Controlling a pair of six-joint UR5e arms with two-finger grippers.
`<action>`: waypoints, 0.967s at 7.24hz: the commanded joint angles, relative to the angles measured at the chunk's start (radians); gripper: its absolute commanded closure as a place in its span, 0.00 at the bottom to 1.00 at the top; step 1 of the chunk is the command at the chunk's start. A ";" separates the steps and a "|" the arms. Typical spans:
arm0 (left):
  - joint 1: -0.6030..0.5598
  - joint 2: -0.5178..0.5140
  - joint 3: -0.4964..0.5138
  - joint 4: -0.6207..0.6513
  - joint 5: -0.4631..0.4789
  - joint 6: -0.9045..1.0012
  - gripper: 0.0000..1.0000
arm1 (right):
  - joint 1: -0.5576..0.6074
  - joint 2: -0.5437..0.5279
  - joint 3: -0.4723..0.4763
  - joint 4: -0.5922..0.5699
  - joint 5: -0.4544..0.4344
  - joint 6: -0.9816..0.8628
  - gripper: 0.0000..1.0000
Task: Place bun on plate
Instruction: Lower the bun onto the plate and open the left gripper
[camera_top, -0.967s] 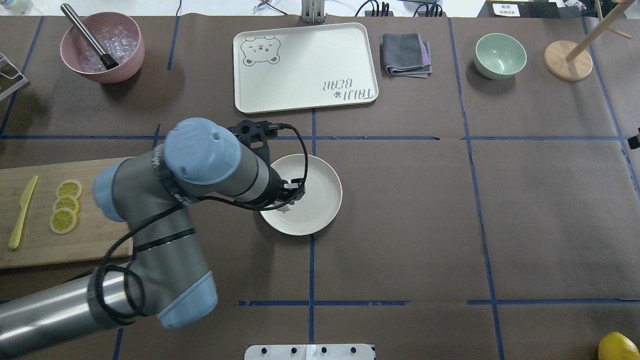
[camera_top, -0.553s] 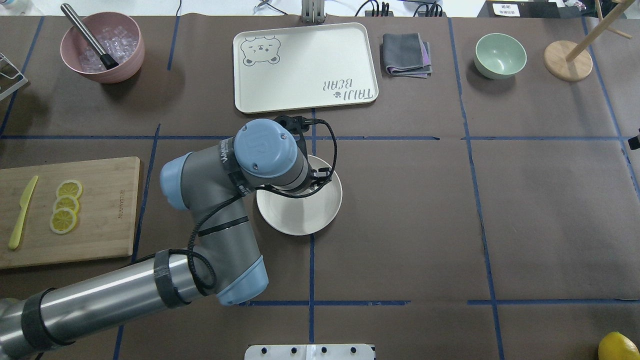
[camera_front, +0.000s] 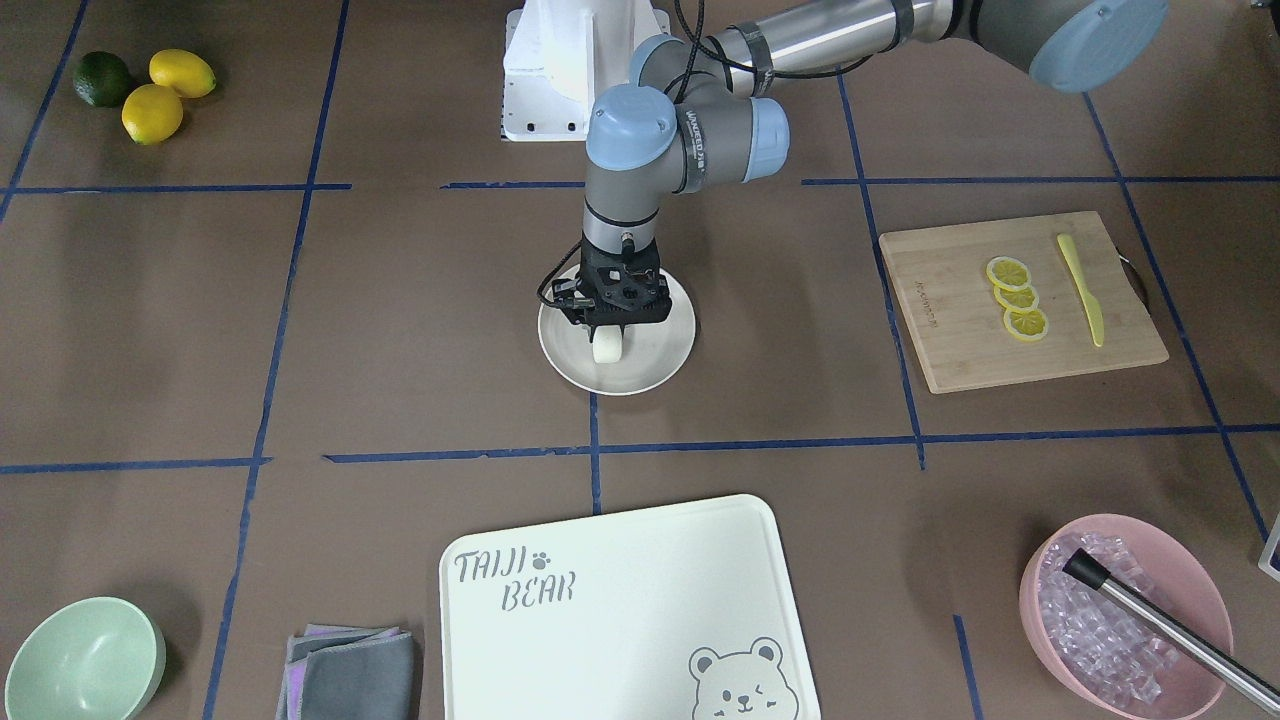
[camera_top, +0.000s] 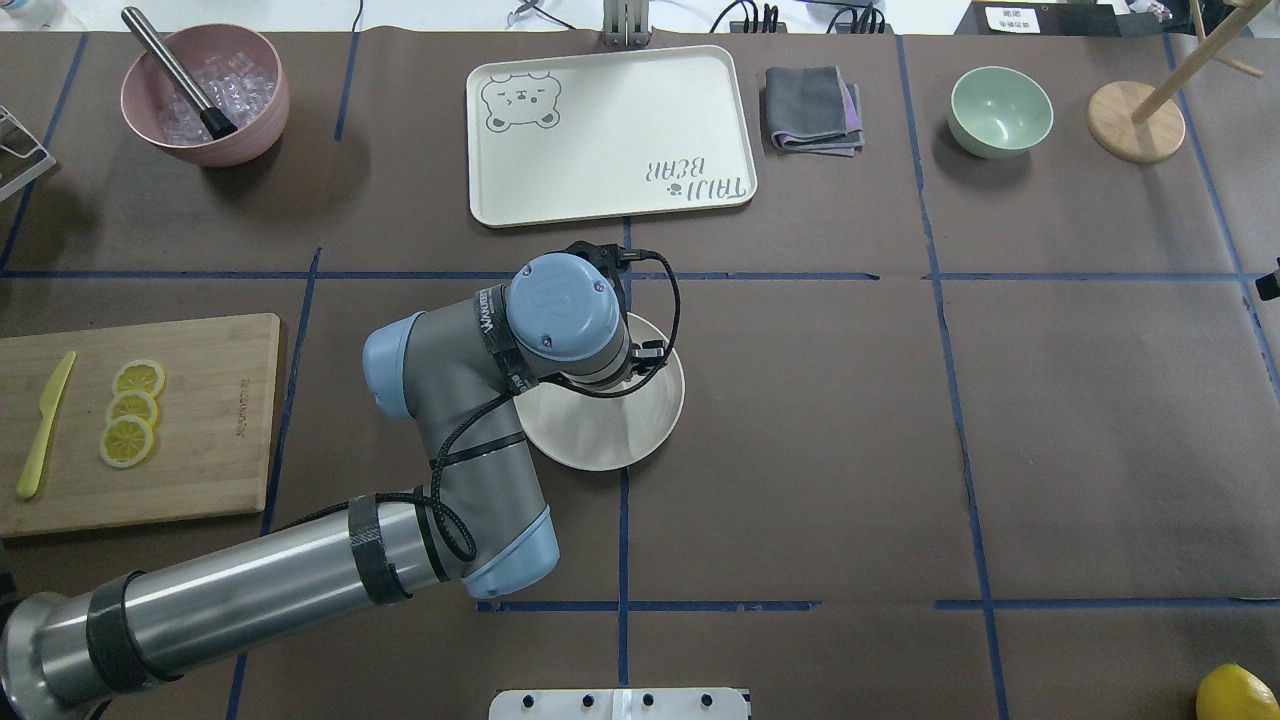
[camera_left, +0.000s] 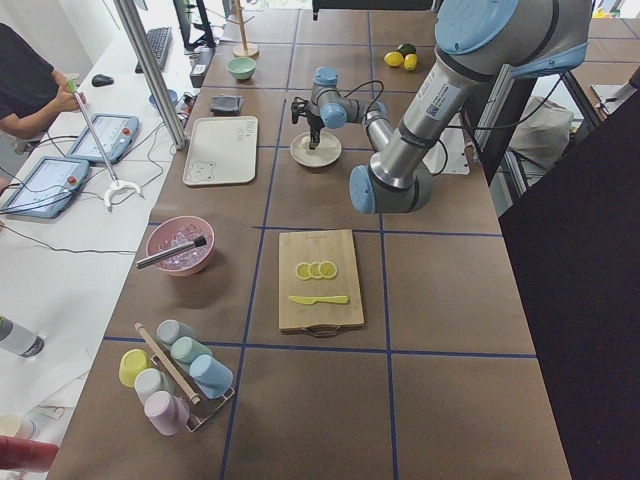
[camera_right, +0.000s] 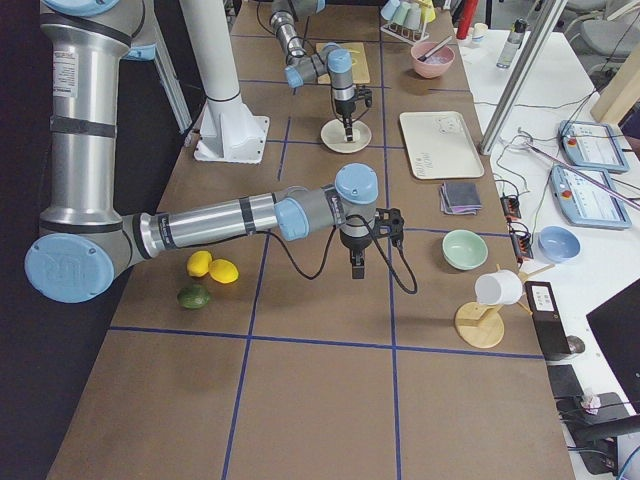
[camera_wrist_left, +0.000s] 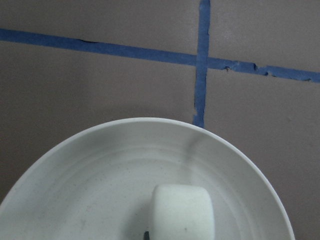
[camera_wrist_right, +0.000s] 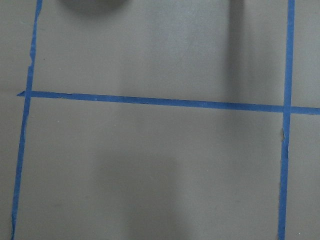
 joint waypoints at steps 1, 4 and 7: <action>0.004 0.005 -0.001 0.000 0.000 0.000 0.59 | 0.000 0.000 -0.002 0.000 0.000 0.001 0.00; 0.004 0.007 -0.001 0.002 0.000 -0.001 0.20 | 0.000 0.001 0.000 0.000 0.002 0.004 0.00; 0.004 0.008 -0.007 0.005 0.000 -0.001 0.01 | 0.000 0.002 0.000 0.000 0.002 0.004 0.00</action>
